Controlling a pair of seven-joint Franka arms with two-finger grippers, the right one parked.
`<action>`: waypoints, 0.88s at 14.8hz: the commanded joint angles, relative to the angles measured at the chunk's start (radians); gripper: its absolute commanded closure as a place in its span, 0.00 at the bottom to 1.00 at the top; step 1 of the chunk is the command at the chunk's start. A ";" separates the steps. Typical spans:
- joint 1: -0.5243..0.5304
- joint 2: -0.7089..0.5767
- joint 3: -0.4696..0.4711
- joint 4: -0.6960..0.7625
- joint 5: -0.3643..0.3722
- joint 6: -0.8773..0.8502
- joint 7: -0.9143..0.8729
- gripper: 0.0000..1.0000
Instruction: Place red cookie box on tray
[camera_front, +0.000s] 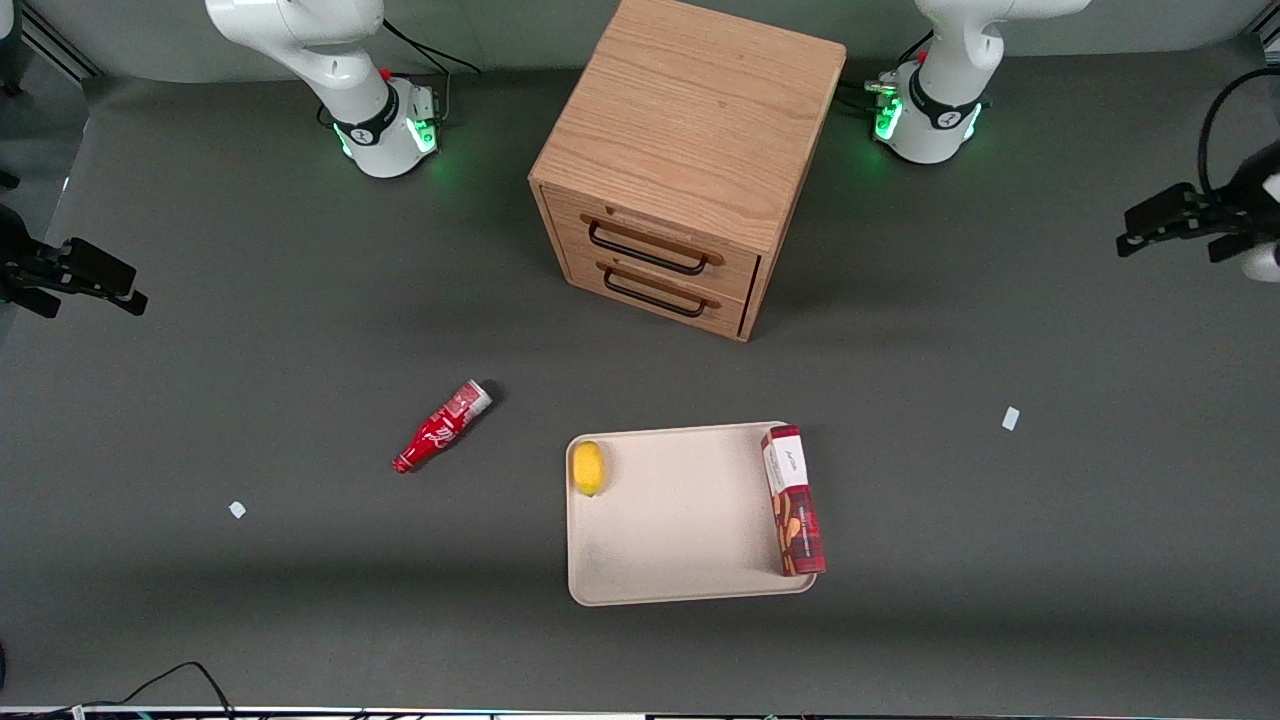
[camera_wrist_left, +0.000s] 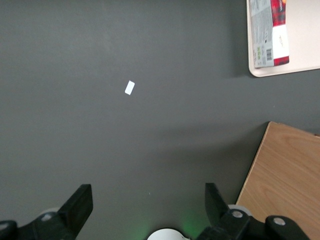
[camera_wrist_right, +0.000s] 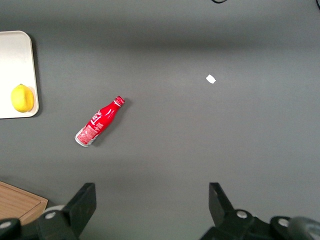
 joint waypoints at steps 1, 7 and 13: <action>0.008 -0.094 -0.005 -0.119 0.004 0.057 0.019 0.00; 0.012 -0.021 -0.017 0.004 0.049 -0.013 0.016 0.00; 0.012 0.090 -0.019 0.196 0.047 -0.179 0.021 0.00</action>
